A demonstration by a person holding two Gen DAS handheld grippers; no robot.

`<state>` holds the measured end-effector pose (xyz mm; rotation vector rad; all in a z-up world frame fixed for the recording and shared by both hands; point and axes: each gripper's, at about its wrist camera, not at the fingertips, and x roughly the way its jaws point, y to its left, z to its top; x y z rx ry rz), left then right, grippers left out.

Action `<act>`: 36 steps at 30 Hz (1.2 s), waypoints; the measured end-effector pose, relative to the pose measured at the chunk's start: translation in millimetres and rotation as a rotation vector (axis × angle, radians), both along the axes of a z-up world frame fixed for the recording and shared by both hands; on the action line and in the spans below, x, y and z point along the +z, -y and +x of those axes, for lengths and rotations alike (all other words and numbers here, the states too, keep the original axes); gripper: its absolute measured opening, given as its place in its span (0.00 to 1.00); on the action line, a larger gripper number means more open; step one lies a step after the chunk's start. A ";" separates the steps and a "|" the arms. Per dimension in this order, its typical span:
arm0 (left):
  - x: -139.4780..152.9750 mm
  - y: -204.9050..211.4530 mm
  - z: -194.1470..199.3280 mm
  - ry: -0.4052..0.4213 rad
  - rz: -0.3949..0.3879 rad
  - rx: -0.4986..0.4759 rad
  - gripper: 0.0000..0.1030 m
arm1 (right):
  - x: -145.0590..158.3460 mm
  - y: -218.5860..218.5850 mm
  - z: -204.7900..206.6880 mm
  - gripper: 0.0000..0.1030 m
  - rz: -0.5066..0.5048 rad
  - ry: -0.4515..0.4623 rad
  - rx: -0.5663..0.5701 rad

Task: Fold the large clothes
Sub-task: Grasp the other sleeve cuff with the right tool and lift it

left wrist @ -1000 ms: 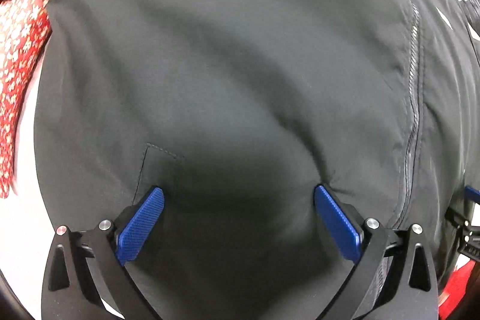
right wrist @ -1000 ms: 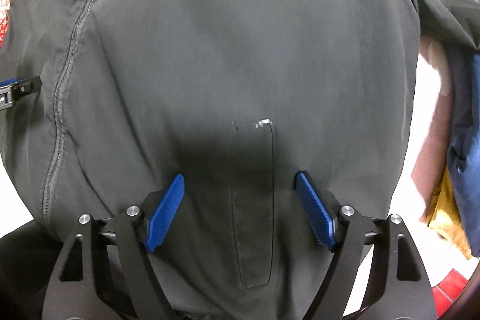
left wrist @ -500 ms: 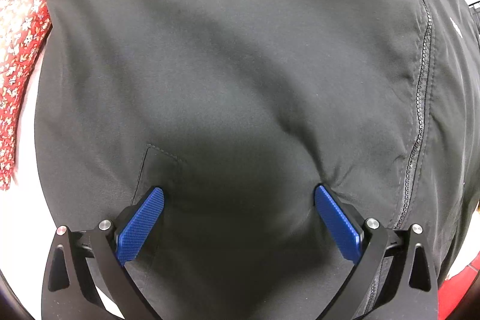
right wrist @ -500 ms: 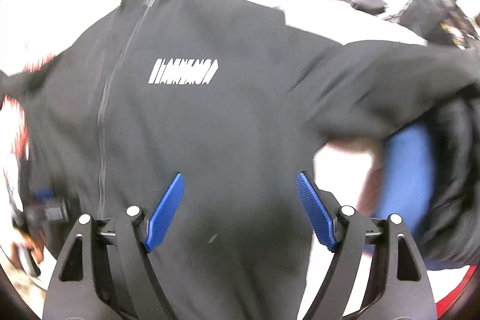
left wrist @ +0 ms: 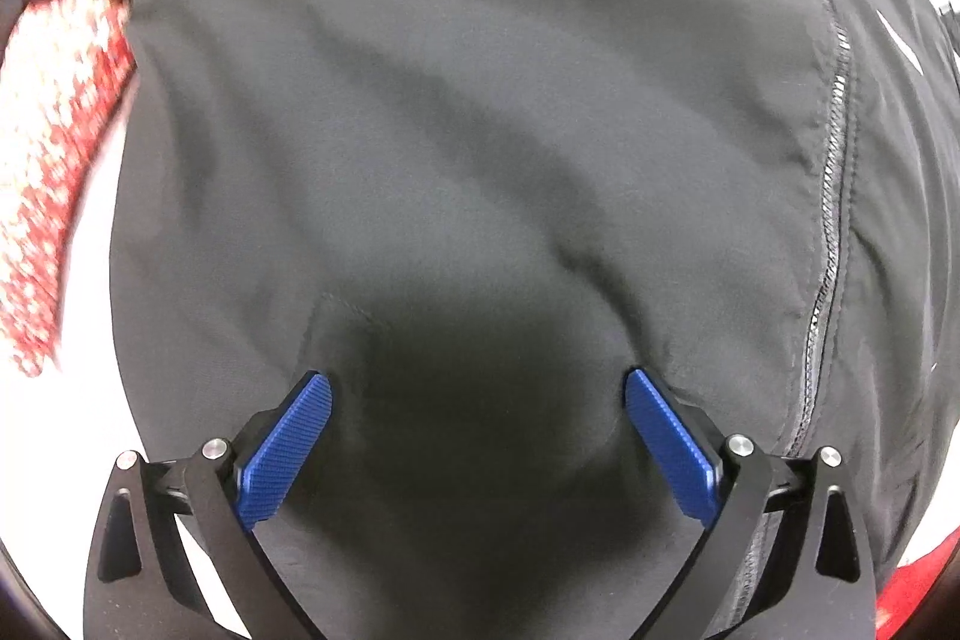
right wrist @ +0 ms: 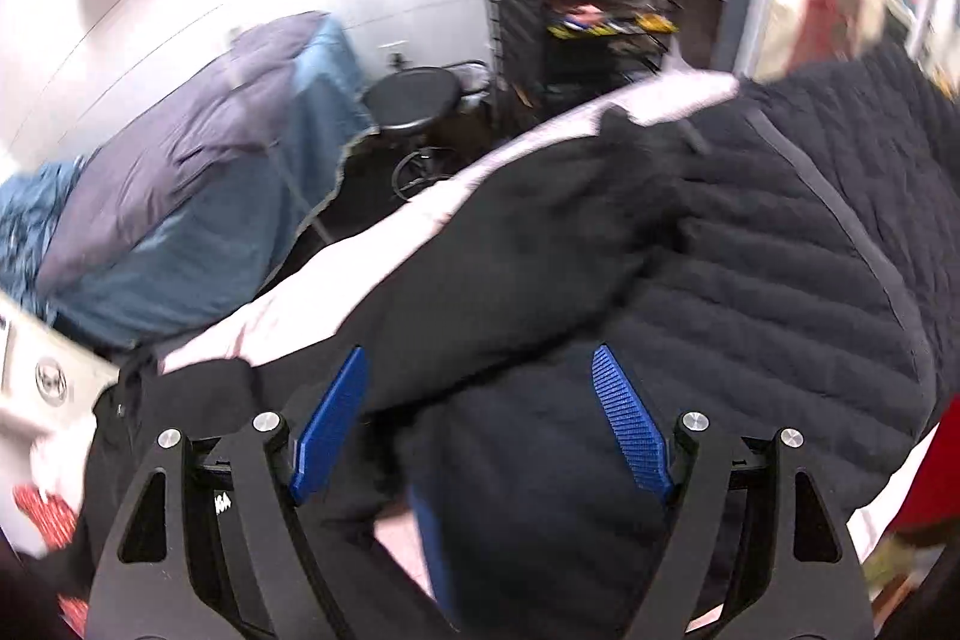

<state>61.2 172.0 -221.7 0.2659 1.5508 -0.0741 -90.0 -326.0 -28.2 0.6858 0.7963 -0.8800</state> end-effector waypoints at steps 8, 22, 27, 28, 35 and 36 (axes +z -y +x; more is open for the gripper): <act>16.1 18.3 -5.6 0.048 0.045 -0.114 0.94 | -32.3 54.4 -13.5 0.62 0.121 0.108 -0.123; 28.5 -7.9 -9.4 0.071 0.004 -0.028 0.94 | -22.9 56.5 -9.8 0.16 0.104 0.172 -0.059; 36.1 -5.6 -0.8 0.092 -0.009 -0.043 0.94 | 15.2 20.7 31.1 0.14 0.025 0.185 0.105; 38.8 -3.6 -0.1 0.098 -0.017 -0.047 0.94 | 22.1 10.4 42.7 0.14 0.011 0.188 0.147; 57.5 -6.7 9.6 0.134 -0.058 -0.042 0.94 | 52.3 -98.0 139.9 0.14 -0.062 0.197 0.504; 59.6 -9.3 11.2 0.139 -0.062 -0.036 0.94 | 52.1 -117.3 155.2 0.13 -0.059 0.195 0.567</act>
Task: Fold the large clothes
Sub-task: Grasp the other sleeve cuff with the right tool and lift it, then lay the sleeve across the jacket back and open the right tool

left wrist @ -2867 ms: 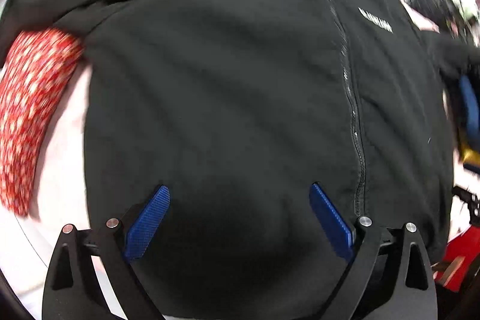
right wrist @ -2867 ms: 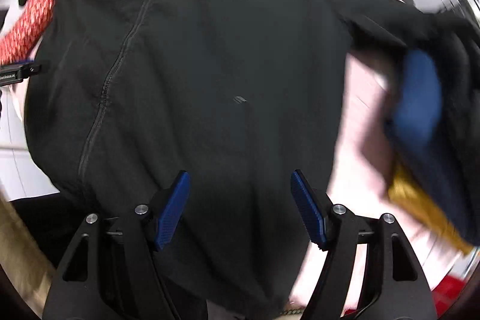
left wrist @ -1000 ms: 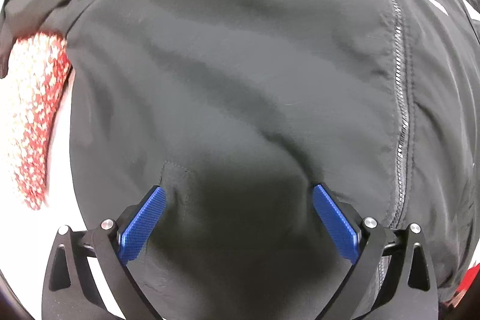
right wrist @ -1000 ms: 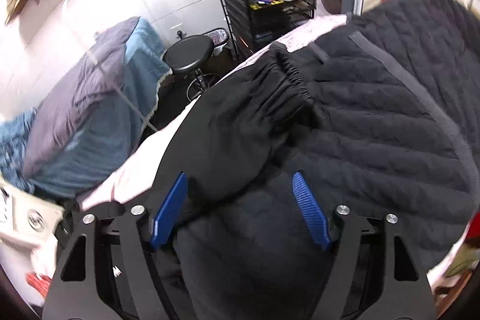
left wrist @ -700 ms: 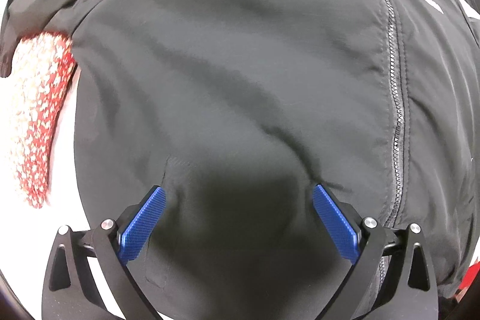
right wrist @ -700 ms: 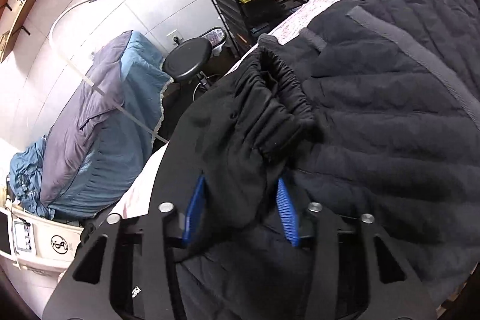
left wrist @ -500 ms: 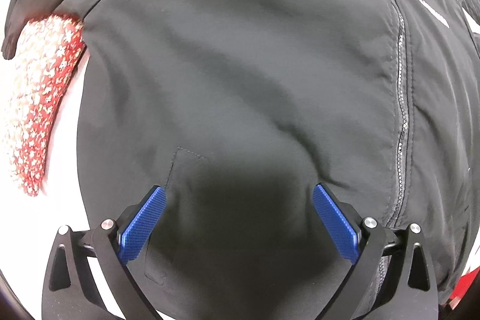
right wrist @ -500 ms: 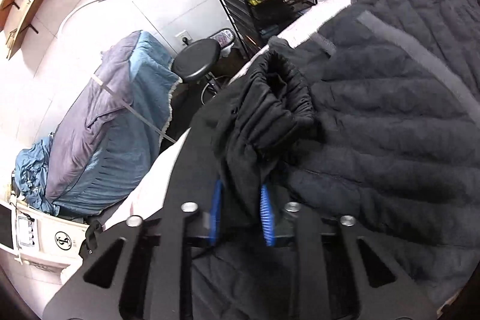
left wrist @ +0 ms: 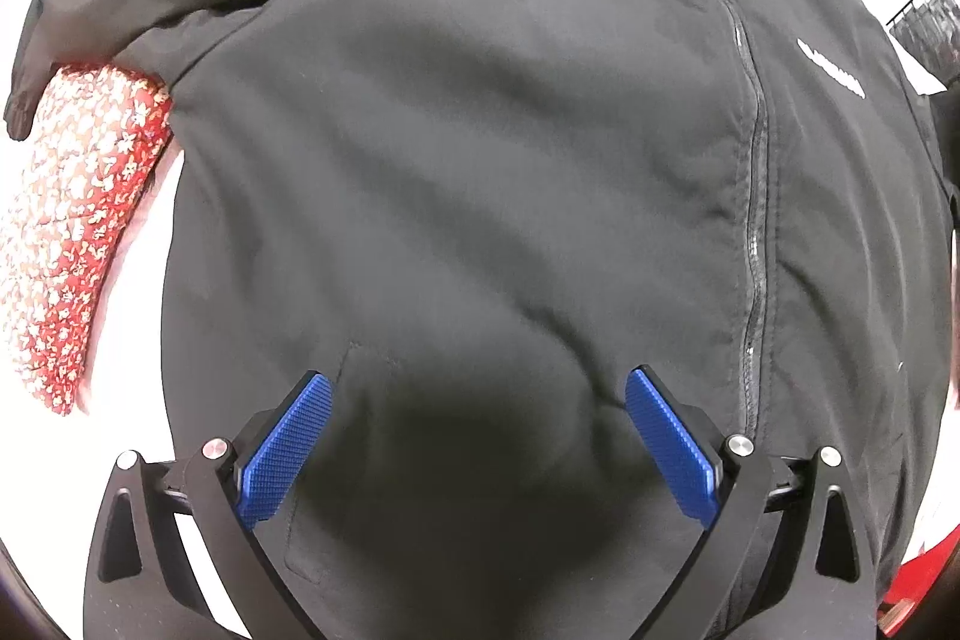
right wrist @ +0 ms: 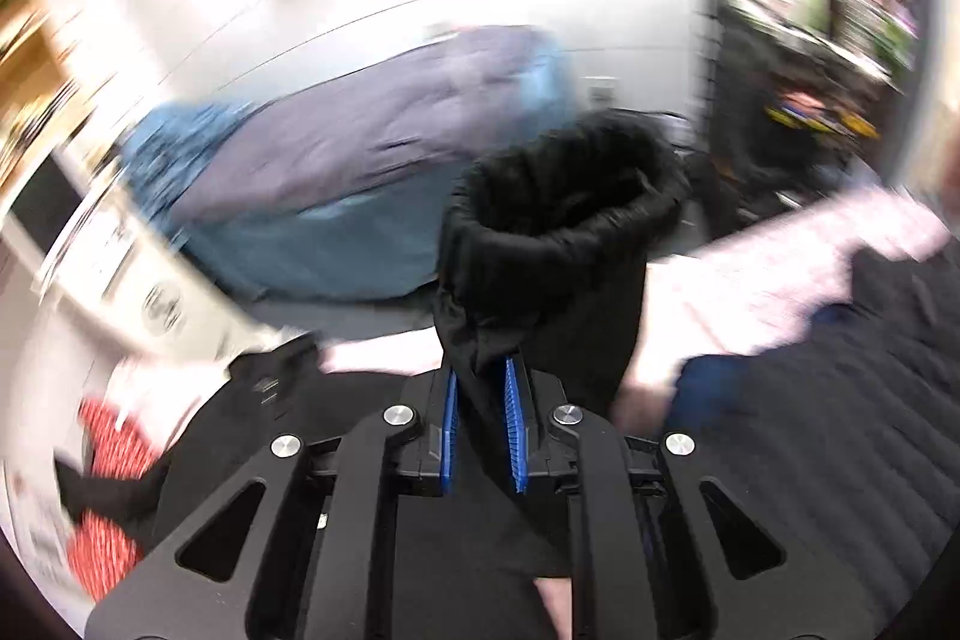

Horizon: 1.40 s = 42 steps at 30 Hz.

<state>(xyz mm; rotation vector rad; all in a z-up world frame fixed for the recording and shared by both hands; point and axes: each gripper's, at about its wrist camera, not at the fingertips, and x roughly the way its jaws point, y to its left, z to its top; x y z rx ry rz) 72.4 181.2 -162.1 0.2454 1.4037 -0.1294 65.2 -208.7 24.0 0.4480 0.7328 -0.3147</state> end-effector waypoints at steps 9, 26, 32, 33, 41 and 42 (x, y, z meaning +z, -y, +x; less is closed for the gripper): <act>7.7 -54.5 -9.1 0.024 0.004 0.082 0.94 | -43.7 -183.2 95.8 0.09 -0.069 -0.092 0.433; -12.0 -111.3 -48.1 0.016 0.019 0.147 0.94 | -176.6 -315.0 141.9 0.23 0.126 -0.387 0.605; -9.9 -106.5 -33.3 0.018 0.018 0.133 0.94 | -173.7 -316.3 118.0 0.75 0.141 -0.358 0.674; -7.8 -103.7 -32.1 0.021 0.017 0.130 0.94 | -173.8 -314.7 113.3 0.75 0.140 -0.363 0.682; 30.0 -64.6 -18.1 0.122 0.005 0.040 0.94 | -211.2 -225.2 70.3 0.75 0.090 -0.500 0.399; 33.4 -59.8 -15.3 0.132 -0.003 0.029 0.94 | -215.2 -210.1 64.6 0.75 0.081 -0.515 0.346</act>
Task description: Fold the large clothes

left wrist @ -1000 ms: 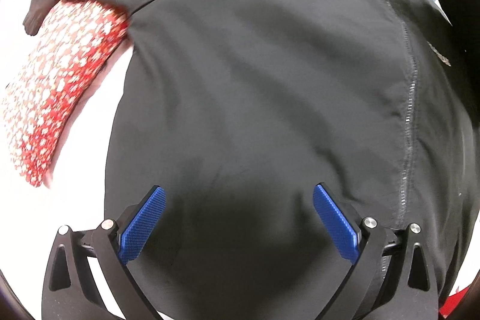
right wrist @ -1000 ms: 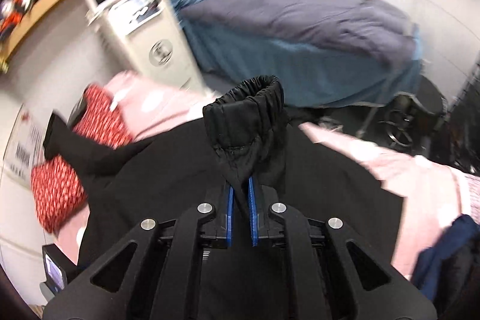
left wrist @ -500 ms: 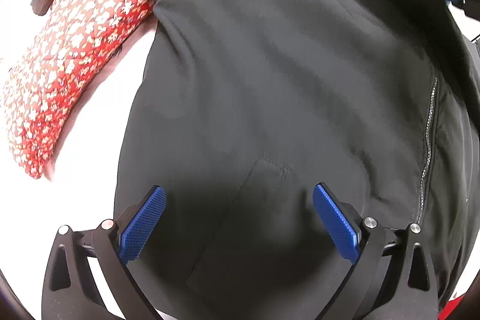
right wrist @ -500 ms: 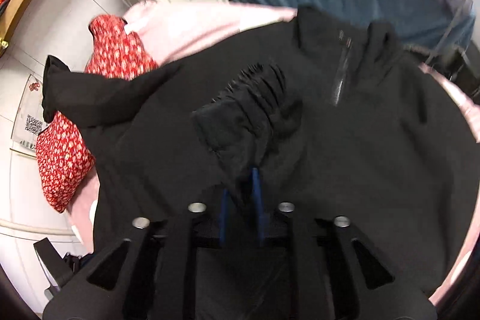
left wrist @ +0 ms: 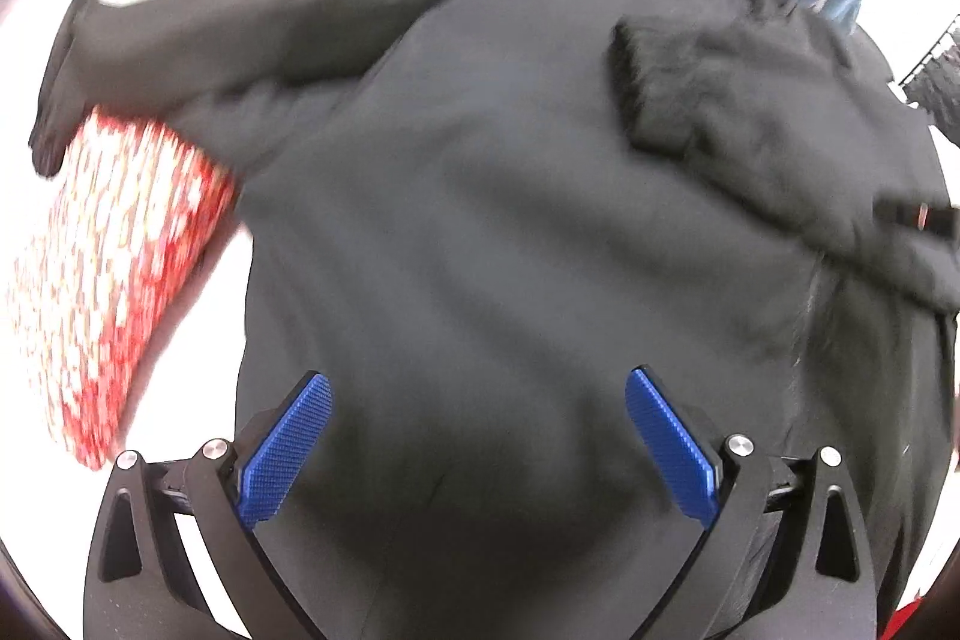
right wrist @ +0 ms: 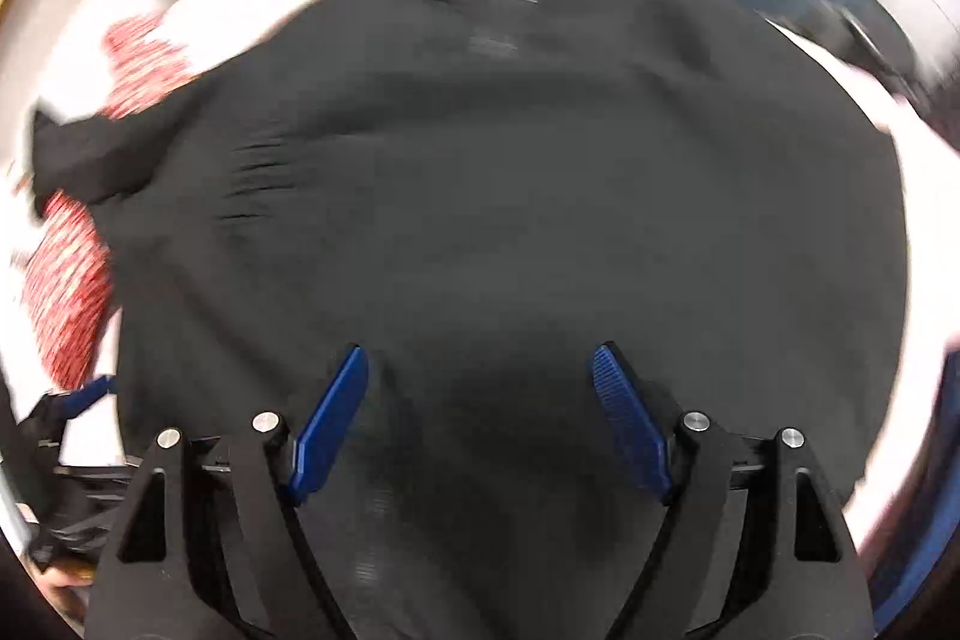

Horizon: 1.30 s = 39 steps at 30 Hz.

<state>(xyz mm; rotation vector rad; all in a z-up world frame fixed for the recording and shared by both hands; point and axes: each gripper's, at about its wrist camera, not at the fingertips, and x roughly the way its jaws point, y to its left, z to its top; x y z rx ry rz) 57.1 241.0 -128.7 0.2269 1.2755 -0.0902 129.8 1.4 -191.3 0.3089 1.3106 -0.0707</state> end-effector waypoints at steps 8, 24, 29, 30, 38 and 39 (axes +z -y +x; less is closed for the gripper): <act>22.1 113.9 43.1 0.056 -0.058 -0.206 0.94 | -35.2 43.1 -27.1 0.76 -0.207 -0.114 -0.031; -60.5 145.8 87.0 -0.088 0.026 -0.232 0.96 | -74.4 31.5 -16.6 0.96 -0.163 -0.149 -0.054; -59.4 140.0 94.0 -0.078 0.020 -0.235 0.96 | -75.1 27.3 -18.1 0.96 -0.181 -0.138 -0.061; -58.8 138.5 95.7 -0.078 0.020 -0.240 0.96 | -74.3 24.1 -18.2 0.96 -0.183 -0.142 -0.059; 4.4 78.6 77.3 0.075 -0.028 -0.195 0.94 | -39.6 -7.3 -36.4 0.95 -0.170 -0.151 -0.028; 16.3 57.2 74.7 0.105 -0.038 -0.163 0.94 | -36.0 -14.6 -41.7 0.95 -0.165 -0.143 -0.015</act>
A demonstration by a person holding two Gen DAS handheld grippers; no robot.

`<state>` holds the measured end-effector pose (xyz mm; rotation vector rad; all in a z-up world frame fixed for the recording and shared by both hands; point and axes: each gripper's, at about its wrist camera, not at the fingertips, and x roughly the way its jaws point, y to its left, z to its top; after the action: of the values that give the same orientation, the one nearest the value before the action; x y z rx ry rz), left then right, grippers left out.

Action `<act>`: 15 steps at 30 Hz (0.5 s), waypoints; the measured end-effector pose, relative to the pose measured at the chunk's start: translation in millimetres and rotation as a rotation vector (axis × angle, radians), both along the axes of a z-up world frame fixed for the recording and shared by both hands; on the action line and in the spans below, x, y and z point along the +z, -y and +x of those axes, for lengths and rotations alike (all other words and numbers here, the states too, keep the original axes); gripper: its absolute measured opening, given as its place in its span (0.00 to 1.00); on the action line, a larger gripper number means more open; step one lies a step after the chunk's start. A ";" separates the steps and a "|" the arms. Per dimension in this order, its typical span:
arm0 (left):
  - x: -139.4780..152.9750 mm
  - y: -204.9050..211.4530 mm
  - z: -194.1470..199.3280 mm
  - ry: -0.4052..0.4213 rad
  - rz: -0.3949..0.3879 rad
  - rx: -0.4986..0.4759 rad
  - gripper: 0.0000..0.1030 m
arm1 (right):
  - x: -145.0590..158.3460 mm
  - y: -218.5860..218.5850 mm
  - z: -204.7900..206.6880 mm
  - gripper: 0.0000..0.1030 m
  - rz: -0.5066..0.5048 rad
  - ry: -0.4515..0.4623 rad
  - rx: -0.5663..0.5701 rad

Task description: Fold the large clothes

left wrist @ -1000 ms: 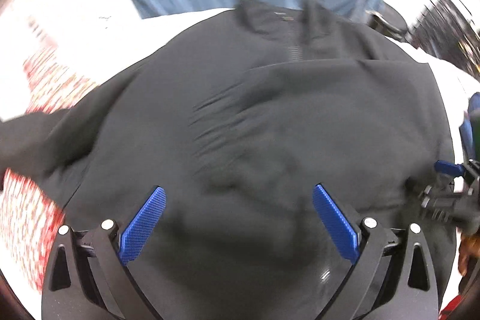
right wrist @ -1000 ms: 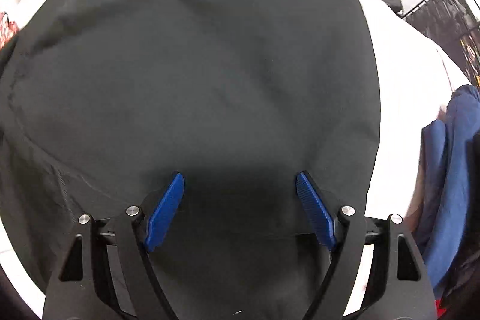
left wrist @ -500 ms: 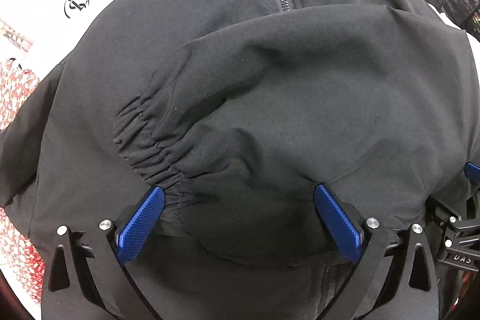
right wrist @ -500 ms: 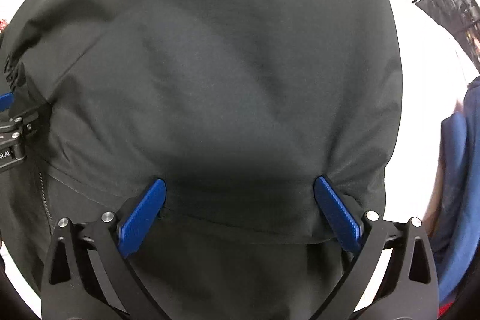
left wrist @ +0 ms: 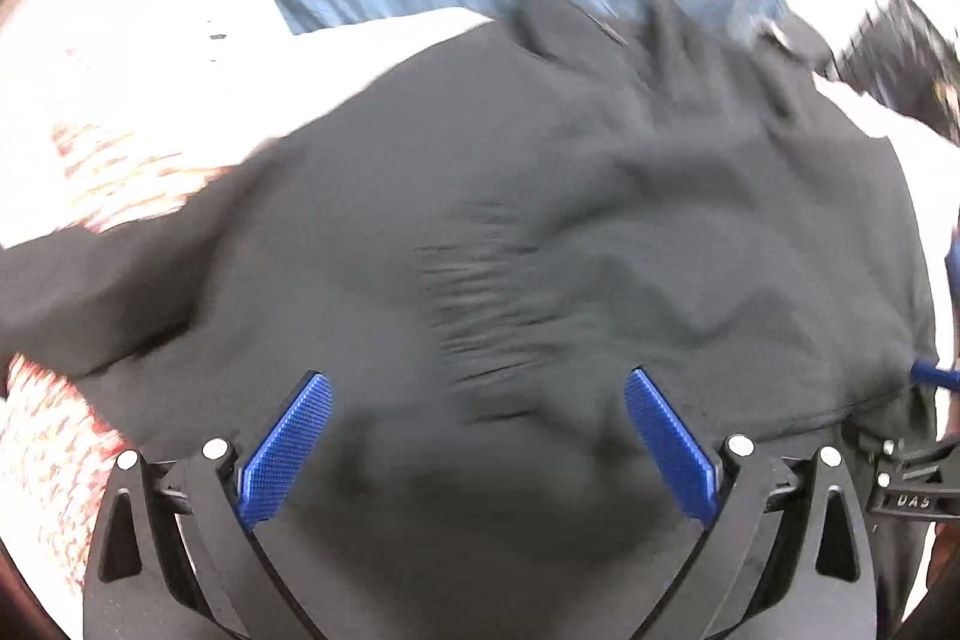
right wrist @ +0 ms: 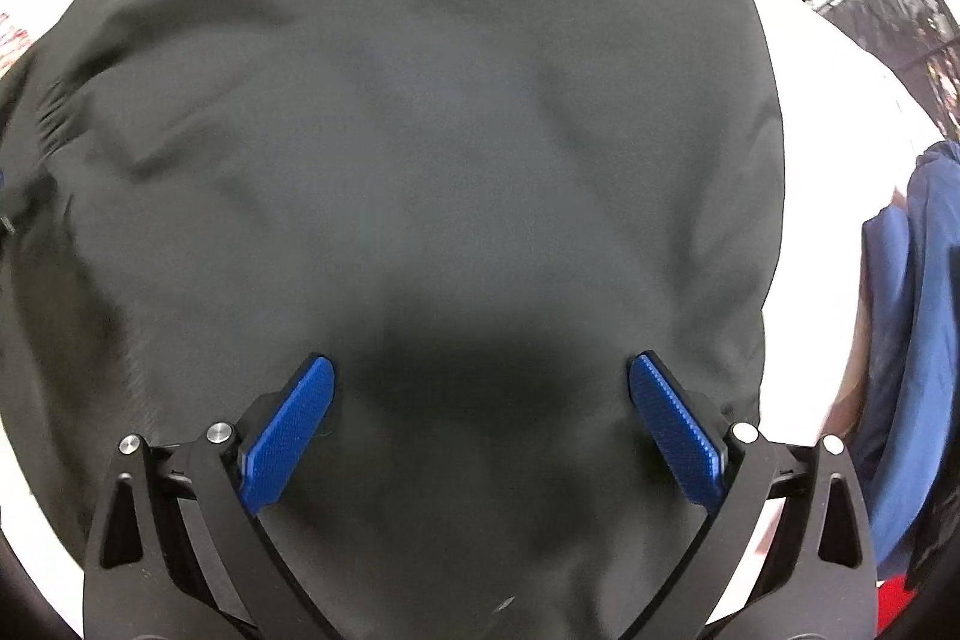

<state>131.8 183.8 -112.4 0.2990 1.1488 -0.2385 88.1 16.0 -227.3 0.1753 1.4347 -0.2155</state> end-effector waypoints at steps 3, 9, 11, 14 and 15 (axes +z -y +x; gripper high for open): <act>33.7 -77.2 -5.8 0.068 -0.010 0.131 0.94 | 8.8 -22.9 -17.7 0.95 0.016 0.012 0.044; 69.8 -259.8 7.0 0.098 0.014 0.478 0.94 | 13.8 -64.4 -40.4 0.95 0.026 -0.005 0.108; 78.1 -323.1 14.4 0.095 -0.033 0.611 0.94 | 16.7 -74.6 -42.2 0.95 0.027 -0.003 0.113; 86.1 -377.2 27.3 0.118 -0.123 0.705 0.93 | 26.1 -88.5 -42.6 0.95 0.020 0.020 0.107; 86.3 -386.5 33.5 0.118 -0.150 0.716 0.93 | 28.9 -89.9 -43.0 0.95 0.018 0.025 0.102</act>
<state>165.3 570.3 -26.1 -0.2360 1.0476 0.3198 45.1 105.8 -198.4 0.1189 1.4169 -0.1167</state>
